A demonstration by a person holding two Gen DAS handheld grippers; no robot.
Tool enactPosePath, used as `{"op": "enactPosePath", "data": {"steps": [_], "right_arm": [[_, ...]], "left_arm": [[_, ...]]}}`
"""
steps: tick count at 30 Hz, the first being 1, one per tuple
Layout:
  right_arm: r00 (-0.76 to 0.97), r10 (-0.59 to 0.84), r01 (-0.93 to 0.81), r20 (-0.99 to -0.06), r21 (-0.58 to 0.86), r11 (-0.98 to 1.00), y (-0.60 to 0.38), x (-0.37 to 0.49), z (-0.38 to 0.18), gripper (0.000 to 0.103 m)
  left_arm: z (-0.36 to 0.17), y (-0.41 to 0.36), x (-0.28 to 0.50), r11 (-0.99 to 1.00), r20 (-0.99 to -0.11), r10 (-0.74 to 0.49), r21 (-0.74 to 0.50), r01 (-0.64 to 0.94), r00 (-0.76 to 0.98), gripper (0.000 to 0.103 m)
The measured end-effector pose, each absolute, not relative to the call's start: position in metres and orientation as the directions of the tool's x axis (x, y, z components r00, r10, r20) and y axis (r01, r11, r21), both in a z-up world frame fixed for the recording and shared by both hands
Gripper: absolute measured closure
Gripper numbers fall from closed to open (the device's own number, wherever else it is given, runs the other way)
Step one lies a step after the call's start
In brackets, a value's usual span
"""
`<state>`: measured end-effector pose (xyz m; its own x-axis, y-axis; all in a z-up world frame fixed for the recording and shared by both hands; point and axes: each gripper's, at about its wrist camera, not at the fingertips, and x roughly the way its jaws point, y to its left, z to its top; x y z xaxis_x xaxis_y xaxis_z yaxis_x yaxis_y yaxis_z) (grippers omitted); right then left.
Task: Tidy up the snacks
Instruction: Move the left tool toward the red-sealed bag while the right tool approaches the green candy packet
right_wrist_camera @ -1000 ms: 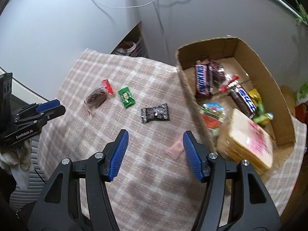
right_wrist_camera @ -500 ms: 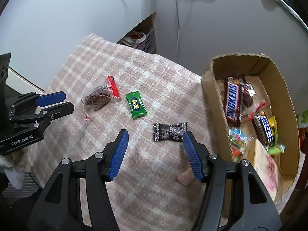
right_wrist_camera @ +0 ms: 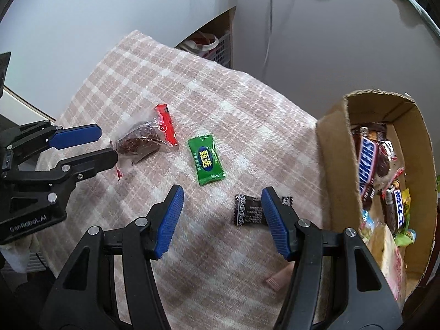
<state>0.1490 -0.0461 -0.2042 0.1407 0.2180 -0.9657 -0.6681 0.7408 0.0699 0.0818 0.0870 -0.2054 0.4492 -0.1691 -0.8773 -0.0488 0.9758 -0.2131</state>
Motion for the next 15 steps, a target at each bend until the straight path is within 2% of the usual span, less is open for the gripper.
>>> {"op": "enactPosePath", "data": {"steps": [15], "right_arm": [[0.15,0.193,-0.686,-0.97,0.038,0.726,-0.027,0.156,-0.225,0.041]], "left_arm": [[-0.22,0.086,0.098,0.975,-0.873,-0.197,-0.222,-0.003,0.446,0.063]]}}
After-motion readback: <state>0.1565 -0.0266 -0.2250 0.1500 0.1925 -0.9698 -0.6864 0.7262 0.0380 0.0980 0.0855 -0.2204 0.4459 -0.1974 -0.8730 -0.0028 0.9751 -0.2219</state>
